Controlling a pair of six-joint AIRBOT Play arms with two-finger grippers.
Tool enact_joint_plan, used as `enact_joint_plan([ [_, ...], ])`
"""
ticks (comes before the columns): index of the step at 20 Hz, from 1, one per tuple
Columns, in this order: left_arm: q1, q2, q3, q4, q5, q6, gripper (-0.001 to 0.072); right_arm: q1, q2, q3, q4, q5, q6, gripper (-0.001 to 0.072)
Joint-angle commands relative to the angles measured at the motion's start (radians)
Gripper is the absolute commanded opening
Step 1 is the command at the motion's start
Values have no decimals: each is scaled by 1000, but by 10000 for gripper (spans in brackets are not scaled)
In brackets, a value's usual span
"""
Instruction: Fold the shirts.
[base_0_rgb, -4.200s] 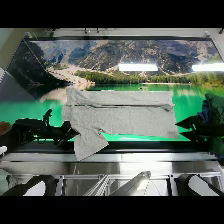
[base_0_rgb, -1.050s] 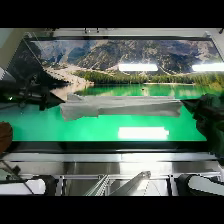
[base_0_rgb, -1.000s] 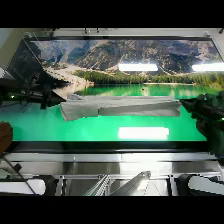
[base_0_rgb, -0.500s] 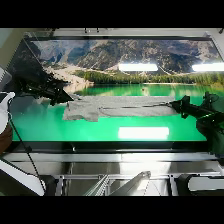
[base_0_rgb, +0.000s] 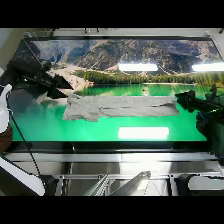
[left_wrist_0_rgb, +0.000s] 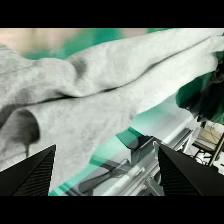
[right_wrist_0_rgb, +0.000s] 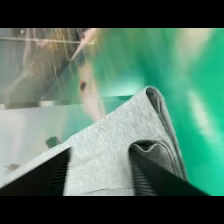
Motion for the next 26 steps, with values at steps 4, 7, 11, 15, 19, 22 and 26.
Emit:
enact_joint_plan([
  [4, -13, 69, 101, 6, 77, -55, 572, -10, 2, 151, -521, 43, 281, 655],
  [7, -43, 92, 101, 6, 80, -46, 12, 19, -55, 151, -519, 67, 277, 654],
  [11, -80, 96, 101, 5, 85, -47, 14, 89, -116, 159, -502, 98, 254, 648],
  [15, -154, 95, 77, 5, 50, -47, 15, 148, -144, 208, -428, 150, 251, 444],
  [19, -249, 95, -51, 5, -70, -47, 17, 151, -141, 255, -424, 294, 252, 16],
  [22, -379, 94, -168, 5, -251, -46, 17, 118, -102, 285, -407, 410, 251, 15],
  [26, -574, -5, -138, 5, -370, -63, 16, 69, -26, 293, -371, 496, 251, 15],
])
